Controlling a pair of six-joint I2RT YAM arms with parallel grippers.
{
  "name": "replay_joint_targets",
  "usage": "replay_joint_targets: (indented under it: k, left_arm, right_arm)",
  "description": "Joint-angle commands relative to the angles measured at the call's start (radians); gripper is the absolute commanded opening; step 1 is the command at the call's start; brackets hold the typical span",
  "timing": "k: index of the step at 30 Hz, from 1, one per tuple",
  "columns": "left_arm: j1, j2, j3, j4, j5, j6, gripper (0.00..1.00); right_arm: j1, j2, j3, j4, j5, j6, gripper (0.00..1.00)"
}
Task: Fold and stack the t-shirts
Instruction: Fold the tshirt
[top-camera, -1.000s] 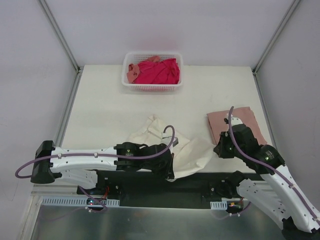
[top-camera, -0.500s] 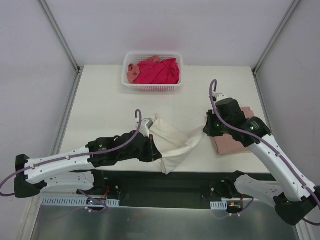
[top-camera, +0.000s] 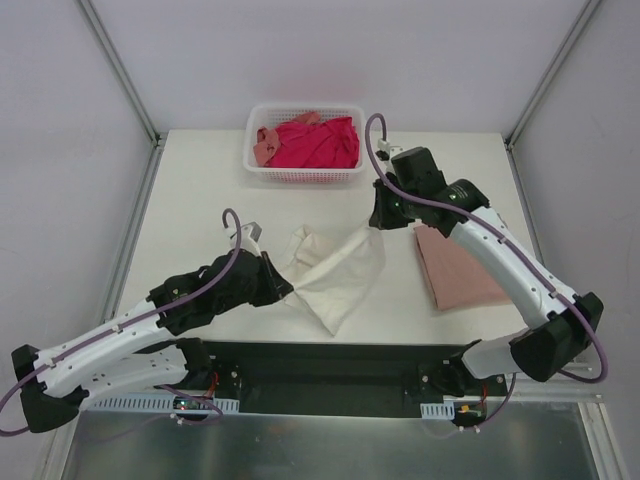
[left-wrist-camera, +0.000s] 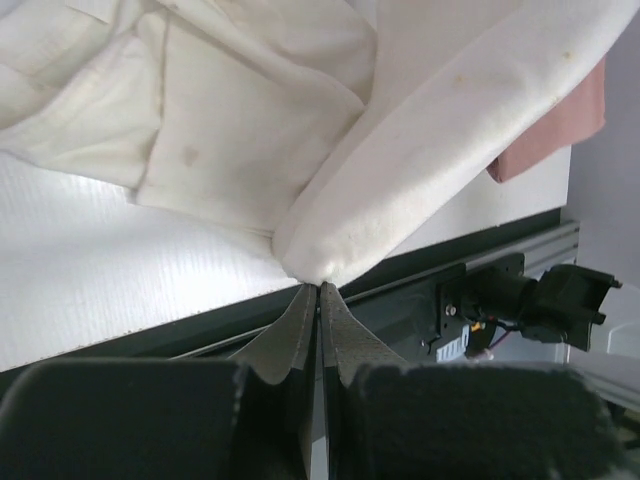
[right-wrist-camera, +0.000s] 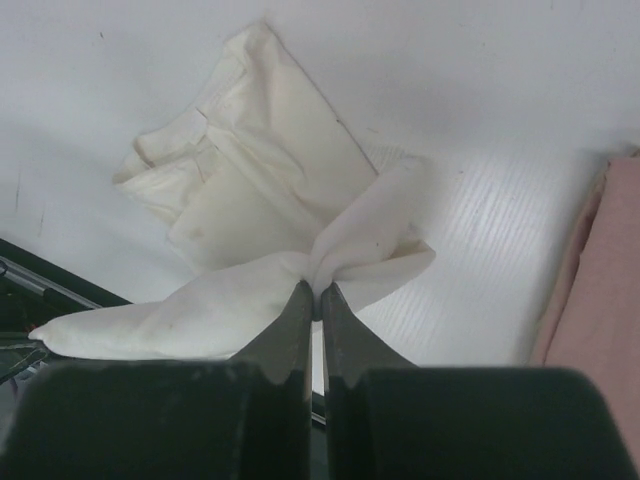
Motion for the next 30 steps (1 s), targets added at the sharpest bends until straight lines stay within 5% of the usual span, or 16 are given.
replay_joint_targets:
  k: [1,30]
  left_arm:
    - [0.057,-0.040,0.012,-0.082,-0.065,-0.007,0.00]
    - [0.522,0.265,-0.049,-0.148,-0.068,-0.004,0.00]
  right_arm:
    - [-0.004,0.073,0.115,0.068,-0.074,-0.034,0.01]
    - [0.041,0.700,0.487,0.220,-0.190,-0.045,0.02]
